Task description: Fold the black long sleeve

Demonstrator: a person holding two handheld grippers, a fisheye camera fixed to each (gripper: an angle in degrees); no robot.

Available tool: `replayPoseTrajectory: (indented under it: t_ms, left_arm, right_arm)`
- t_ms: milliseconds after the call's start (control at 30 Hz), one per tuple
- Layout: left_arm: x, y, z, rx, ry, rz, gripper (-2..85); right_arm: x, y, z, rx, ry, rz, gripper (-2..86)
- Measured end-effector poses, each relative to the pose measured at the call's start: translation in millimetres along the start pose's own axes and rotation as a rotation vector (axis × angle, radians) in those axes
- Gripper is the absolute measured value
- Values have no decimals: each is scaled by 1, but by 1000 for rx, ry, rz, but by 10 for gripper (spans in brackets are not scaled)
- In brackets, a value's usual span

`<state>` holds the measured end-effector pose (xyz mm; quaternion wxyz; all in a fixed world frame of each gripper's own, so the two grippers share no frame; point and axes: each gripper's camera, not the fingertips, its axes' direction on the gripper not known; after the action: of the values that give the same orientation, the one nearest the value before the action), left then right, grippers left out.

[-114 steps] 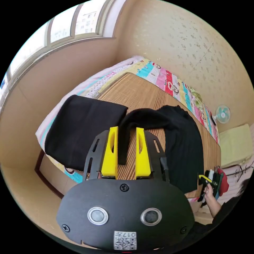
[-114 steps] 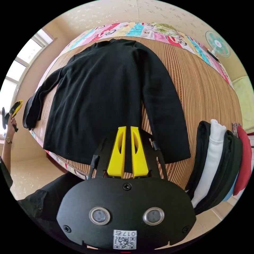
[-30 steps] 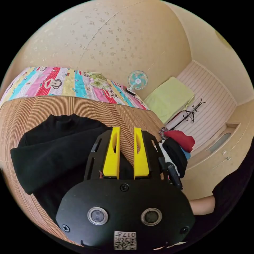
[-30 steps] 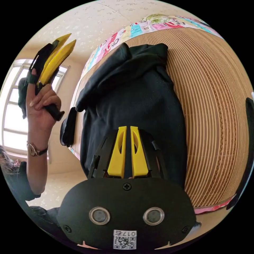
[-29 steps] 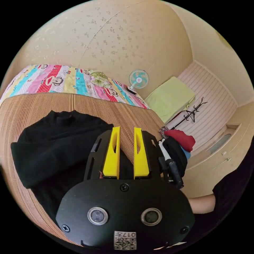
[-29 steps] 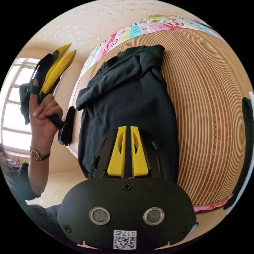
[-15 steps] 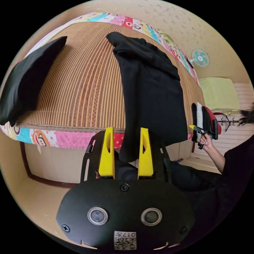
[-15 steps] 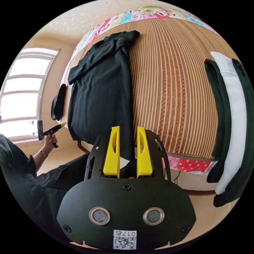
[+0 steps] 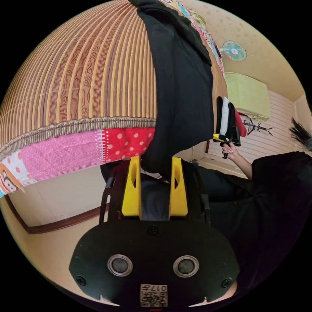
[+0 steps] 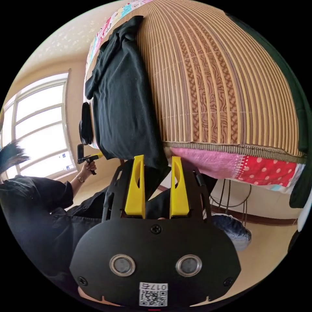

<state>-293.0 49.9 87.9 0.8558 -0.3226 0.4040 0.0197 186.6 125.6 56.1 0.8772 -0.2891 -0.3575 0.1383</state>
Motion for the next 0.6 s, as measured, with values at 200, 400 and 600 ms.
replayPoseTrajectory:
  t_ms: [200,400,600]
  left_arm:
    - [0,14,-21,-11,187,63,40]
    - [18,57,-119,322,677,160,39]
    - [3,-45,-195,661,693,189,41]
  right_arm:
    - [18,53,-48,90,-308,-107,30]
    - [-8,85,-132,421,-694,-299,21]
    - [-69,-82,-136,605,-779,-479,19]
